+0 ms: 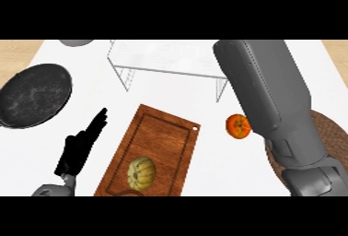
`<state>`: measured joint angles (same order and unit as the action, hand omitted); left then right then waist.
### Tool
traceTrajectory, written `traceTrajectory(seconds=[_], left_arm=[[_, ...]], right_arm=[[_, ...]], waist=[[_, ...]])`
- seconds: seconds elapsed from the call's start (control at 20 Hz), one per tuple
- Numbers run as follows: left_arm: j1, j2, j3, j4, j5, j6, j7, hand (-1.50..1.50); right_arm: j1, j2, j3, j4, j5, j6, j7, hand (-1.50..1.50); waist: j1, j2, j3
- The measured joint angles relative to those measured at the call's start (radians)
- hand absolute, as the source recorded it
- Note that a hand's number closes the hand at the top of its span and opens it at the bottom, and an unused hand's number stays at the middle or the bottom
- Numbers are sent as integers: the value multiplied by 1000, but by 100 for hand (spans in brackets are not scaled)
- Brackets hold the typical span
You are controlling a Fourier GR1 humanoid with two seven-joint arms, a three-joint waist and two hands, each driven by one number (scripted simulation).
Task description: Pick the tomato from the placemat and place it in the tiered shelf
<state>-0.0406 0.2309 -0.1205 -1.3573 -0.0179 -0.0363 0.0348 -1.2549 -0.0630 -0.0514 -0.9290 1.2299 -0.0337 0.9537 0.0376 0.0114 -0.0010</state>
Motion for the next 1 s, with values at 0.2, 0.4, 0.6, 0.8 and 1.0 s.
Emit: traceTrajectory(seconds=[0.2,0.4,0.6,0.8,1.0], left_arm=[[-2,-10,-15,-19,-7,-5,19,0],[-1,-14,-14,-5,-16,-4,2,0],[-16,-16,-17,-9,-20,-7,15,0],[-31,-16,-18,-7,-24,-8,16,0],[-46,-24,-22,3,-28,-10,13,0]], right_arm=[[-62,-20,-55,194,-21,-81,-73,150],[-110,-24,-98,353,-40,-145,-125,150],[-128,-17,-161,446,-98,-200,-191,150],[-112,24,-308,415,-266,-316,-245,-150],[-109,47,-424,395,-412,-418,-343,-150]], waist=[[12,5,0],[19,9,0],[29,15,1],[37,21,3],[46,26,3]])
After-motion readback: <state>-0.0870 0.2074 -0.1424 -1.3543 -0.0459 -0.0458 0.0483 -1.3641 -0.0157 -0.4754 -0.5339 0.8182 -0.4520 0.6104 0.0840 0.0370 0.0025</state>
